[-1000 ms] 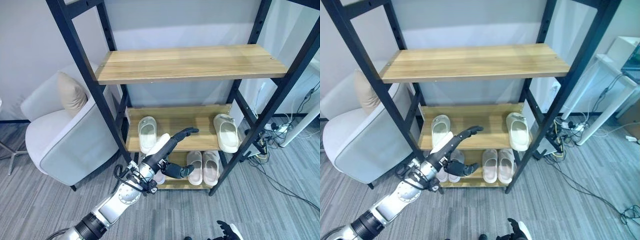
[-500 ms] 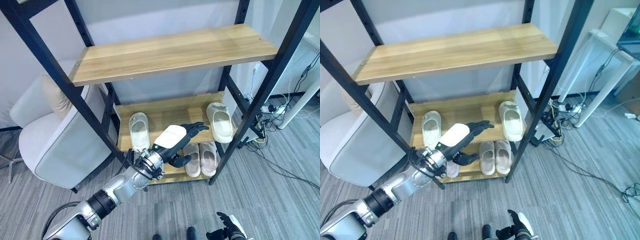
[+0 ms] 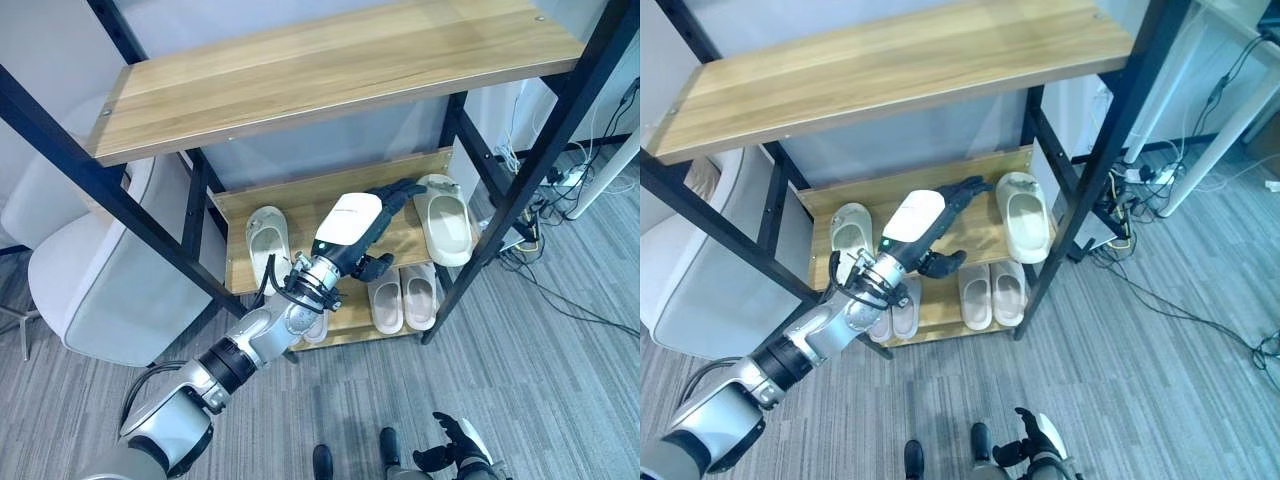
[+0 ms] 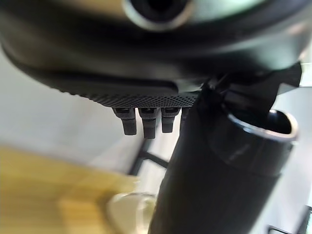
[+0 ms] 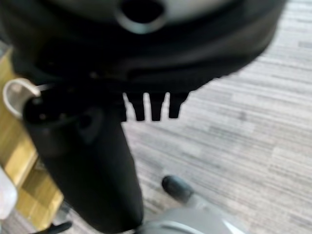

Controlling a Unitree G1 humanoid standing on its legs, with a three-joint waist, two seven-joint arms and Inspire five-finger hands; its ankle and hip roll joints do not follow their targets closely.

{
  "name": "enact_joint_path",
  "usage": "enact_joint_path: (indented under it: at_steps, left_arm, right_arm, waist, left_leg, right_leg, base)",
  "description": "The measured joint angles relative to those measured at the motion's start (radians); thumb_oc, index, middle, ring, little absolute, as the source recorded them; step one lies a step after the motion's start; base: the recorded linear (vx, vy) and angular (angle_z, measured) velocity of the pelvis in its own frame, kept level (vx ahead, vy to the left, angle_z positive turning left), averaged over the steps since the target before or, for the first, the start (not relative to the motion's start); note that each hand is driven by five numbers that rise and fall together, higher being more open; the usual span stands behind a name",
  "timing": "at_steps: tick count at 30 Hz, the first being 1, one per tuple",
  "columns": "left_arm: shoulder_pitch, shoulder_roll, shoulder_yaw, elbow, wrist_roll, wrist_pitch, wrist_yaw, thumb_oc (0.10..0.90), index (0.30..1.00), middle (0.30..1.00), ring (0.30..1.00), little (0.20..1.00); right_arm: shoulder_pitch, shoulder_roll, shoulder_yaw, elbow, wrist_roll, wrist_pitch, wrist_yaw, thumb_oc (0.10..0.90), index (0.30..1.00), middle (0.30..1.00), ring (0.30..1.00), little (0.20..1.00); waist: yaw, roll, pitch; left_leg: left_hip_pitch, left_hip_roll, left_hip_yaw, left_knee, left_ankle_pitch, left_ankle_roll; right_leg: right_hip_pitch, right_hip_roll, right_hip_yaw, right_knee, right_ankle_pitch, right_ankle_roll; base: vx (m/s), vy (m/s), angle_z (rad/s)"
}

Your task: Arrange the slippers neatly on the shoe rack.

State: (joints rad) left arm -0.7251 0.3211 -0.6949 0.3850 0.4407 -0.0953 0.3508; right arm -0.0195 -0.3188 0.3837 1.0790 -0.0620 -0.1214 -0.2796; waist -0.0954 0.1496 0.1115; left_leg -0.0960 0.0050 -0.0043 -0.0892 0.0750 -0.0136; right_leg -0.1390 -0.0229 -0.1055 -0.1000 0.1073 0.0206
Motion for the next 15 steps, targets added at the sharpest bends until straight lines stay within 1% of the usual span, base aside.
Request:
enact_joint_path:
  at_steps: [3,6,8,9,11,13,15]
  left_arm:
    - [-0.042,0.008,0.006,0.033,0.003,0.039,-0.001,0.800,0.900,0.900,0.900,0.900]
    - [-0.044,0.021,0.012,0.038,0.016,0.058,-0.001,0.800,0.900,0.900,0.900,0.900]
    - [-0.060,0.046,0.011,0.049,0.054,0.062,0.000,0.800,0.900,0.900,0.900,0.900]
    - [-0.077,0.061,0.013,0.049,0.074,0.078,0.004,0.800,0.900,0.900,0.900,0.900]
    - [-0.082,0.072,0.042,0.045,0.085,0.082,0.009,0.800,0.900,0.900,0.900,0.900]
    - [-0.088,0.088,0.052,0.043,0.113,0.099,0.013,0.800,0.900,0.900,0.900,0.900]
    - [-0.100,0.111,0.052,0.044,0.122,0.103,0.013,0.800,0.900,0.900,0.900,0.900]
  right_arm:
    - [-0.009,-0.006,0.001,-0.019,0.003,0.002,0.015,0.800,0.900,0.900,0.900,0.900]
    - [-0.008,-0.007,0.002,-0.032,0.002,0.002,0.017,0.800,0.900,0.900,0.900,0.900]
    - [-0.010,-0.007,0.002,-0.035,0.003,0.001,0.018,0.800,0.900,0.900,0.900,0.900]
    - [-0.010,-0.004,0.000,-0.034,0.008,0.000,0.018,0.800,0.900,0.900,0.900,0.900]
    - [-0.010,0.001,-0.007,-0.035,0.027,-0.001,0.019,0.800,0.900,0.900,0.900,0.900]
    - [-0.005,0.018,-0.026,-0.033,0.050,0.000,0.019,0.800,0.900,0.900,0.900,0.900]
    - [-0.003,0.018,-0.024,-0.036,0.051,-0.003,0.027,0.800,0.900,0.900,0.900,0.900]
  waist:
    - [0.001,-0.003,0.015]
    - [-0.001,-0.010,0.020]
    - [-0.001,-0.016,0.026]
    - [-0.001,-0.022,0.031]
    - [-0.001,-0.030,0.037]
    - [-0.001,-0.037,0.042]
    - [-0.001,-0.042,0.049]
  left_leg:
    - [-0.023,-0.001,0.000,0.000,0.002,-0.003]
    - [-0.027,-0.001,0.002,0.000,0.002,-0.003]
    - [-0.028,-0.002,0.005,0.000,0.002,-0.003]
    - [-0.027,-0.003,0.008,0.000,0.002,-0.003]
    - [-0.027,-0.003,0.010,0.000,0.002,-0.003]
    - [-0.027,-0.002,0.010,0.000,0.002,-0.003]
    - [-0.027,-0.003,0.010,0.000,0.002,-0.003]
  right_leg:
    - [-0.023,-0.001,0.000,0.001,0.009,-0.006]
    - [-0.027,-0.001,0.001,0.007,0.009,-0.006]
    - [-0.029,-0.002,0.004,0.007,0.009,-0.006]
    - [-0.029,-0.002,0.003,0.007,0.009,-0.006]
    - [-0.029,-0.002,0.004,0.007,0.009,-0.006]
    - [-0.029,-0.002,0.005,0.006,0.009,-0.005]
    - [-0.029,-0.002,0.006,0.006,0.009,-0.005]
  base:
    - [0.00,0.000,0.00]
    - [0.00,0.000,0.00]
    - [0.01,0.007,-0.02]
    - [0.00,0.000,0.00]
    - [0.00,0.000,0.00]
    - [0.00,0.000,0.00]
    - [0.00,0.000,0.00]
